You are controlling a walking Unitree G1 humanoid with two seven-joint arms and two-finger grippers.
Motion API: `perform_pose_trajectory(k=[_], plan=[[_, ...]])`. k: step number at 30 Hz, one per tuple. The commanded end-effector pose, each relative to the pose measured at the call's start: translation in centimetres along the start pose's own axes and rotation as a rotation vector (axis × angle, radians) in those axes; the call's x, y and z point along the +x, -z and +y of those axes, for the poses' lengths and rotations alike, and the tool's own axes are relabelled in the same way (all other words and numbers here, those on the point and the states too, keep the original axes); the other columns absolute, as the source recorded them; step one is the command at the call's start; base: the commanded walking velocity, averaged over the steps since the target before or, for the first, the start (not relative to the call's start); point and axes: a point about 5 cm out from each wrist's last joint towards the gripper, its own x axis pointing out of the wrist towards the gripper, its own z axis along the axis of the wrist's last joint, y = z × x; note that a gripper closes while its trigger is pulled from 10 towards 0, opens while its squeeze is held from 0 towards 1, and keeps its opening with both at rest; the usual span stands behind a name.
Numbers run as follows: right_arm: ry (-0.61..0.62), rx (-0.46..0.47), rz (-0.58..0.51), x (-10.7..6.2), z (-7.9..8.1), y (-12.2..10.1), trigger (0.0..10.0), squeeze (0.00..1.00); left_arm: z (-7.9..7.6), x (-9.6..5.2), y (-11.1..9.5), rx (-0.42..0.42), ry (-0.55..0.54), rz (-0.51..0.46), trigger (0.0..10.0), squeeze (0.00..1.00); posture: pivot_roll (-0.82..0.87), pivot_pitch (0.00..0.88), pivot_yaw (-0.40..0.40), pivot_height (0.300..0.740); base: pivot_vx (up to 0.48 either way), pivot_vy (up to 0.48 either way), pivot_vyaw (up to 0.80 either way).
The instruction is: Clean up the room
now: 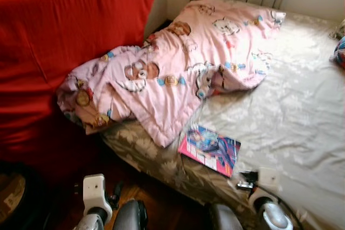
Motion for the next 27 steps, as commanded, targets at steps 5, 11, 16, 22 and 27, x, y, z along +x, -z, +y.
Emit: perform_pose_trajectory(k=[5, 11, 16, 22, 27], plan=[[0.082, -0.009, 0.164, -1.1, -0.7, 3.1, 10.0, 0.0, 0.7, -0.9, 4.0, 0.012, -0.026, 0.204, 10.0, 0.0, -0.05, 0.021, -0.019, 0.716, 0.0, 0.0, 0.0], [0.093, -0.012, 0.202, -1.5, -0.4, 4.1, 10.0, 0.0, 0.9, -1.2, 5.2, 0.058, -0.017, 0.303, 10.0, 0.0, -0.05, 0.008, -0.008, 0.74, 0.0, 0.0, 0.0], [0.103, 0.003, 0.22, -1.8, -0.3, 4.8, 10.0, 0.0, 1.0, -1.1, 5.3, 0.043, -0.035, 0.302, 10.0, 0.0, -0.05, 0.0, -0.001, 0.74, 0.0, 0.0, 0.0], [0.073, -0.005, 0.27, -2.2, 0.1, 5.6, 10.0, 0.0, 1.0, -1.0, 5.4, 0.024, -0.067, 0.311, 10.0, 0.0, -0.05, 0.0, 0.003, 0.74, 0.0, 0.0, 0.0], [0.048, -0.014, 0.306, -2.4, 0.2, 6.2, 10.0, 0.0, 1.1, -1.2, 5.9, -0.007, -0.116, 0.332, 10.0, 0.0, -0.04, 0.006, 0.006, 0.74, 0.0, 0.0, 0.0]])
